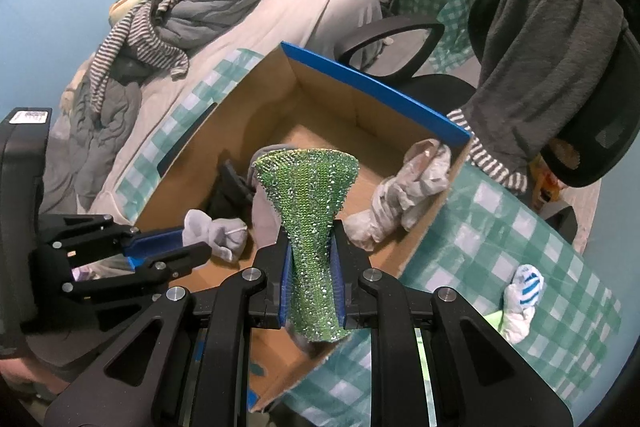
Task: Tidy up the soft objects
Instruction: 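Open the right gripper to drop the scrubber while the left gripper releases the white bottle into the box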
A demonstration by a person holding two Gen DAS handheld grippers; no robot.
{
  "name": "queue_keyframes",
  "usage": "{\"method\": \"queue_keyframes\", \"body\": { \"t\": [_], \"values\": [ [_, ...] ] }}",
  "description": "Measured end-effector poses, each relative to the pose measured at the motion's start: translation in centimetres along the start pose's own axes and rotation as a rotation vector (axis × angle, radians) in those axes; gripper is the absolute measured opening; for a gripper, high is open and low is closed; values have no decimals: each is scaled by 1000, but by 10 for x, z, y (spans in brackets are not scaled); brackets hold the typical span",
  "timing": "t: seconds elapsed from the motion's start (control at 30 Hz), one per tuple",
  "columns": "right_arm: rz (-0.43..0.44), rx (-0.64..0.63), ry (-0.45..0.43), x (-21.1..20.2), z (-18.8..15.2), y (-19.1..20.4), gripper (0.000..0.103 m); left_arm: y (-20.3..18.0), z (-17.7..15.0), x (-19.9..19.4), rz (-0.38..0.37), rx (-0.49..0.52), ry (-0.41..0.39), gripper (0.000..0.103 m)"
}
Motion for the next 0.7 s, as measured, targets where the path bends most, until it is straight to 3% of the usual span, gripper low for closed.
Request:
{"method": "queue_keyframes", "body": {
  "t": [0.53,0.57,0.63,0.7],
  "values": [
    [5,5,39,21,7,6,18,10,3,7,7,12,22,17],
    [6,5,41,21,7,6,20,10,3,7,8,12,24,17],
    [5,9,44,21,5,5,36,9,3,8,5,12,30,19],
    [-2,3,54,21,4,2,44,8,3,8,4,10,32,20]
  ]
}}
Point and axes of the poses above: each gripper's, at about its wrist camera, not at the fingertips, and x roughly the way its jaws point, y to its left, z to its top, the point moved 8 cm from there along x, roughly the way its jaws point, and after that the axes turned 7 degrees about z, right-handed, at the moved point
